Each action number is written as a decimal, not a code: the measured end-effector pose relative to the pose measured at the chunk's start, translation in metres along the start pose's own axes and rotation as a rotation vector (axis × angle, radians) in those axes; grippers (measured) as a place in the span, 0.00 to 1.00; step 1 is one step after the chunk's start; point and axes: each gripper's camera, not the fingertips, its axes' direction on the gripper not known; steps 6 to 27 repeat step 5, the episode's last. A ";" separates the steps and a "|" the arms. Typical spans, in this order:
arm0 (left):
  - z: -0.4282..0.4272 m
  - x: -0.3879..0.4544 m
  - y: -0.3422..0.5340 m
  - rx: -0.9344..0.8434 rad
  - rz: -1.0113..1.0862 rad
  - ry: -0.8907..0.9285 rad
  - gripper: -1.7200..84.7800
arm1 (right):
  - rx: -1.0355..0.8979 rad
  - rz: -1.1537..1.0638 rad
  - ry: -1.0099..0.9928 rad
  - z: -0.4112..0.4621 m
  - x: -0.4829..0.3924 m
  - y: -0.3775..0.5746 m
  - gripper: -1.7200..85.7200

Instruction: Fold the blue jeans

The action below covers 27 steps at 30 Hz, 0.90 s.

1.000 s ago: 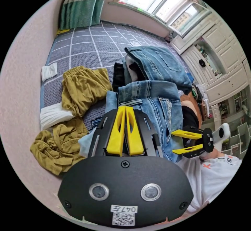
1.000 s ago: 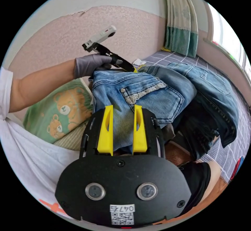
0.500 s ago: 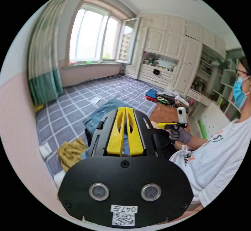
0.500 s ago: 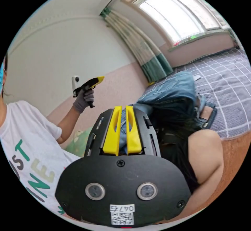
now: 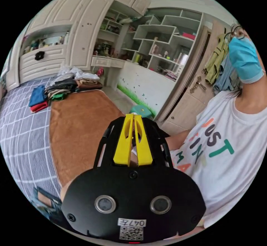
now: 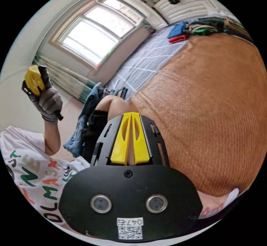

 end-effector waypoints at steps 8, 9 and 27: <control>0.120 -0.052 -0.132 -0.076 0.100 0.030 0.01 | 0.034 0.097 0.075 -0.013 0.045 0.011 0.01; 0.120 -0.052 -0.132 -0.076 0.100 0.030 0.01 | 0.034 0.097 0.075 -0.013 0.045 0.011 0.01; 0.120 -0.052 -0.132 -0.076 0.100 0.030 0.01 | 0.034 0.097 0.075 -0.013 0.045 0.011 0.01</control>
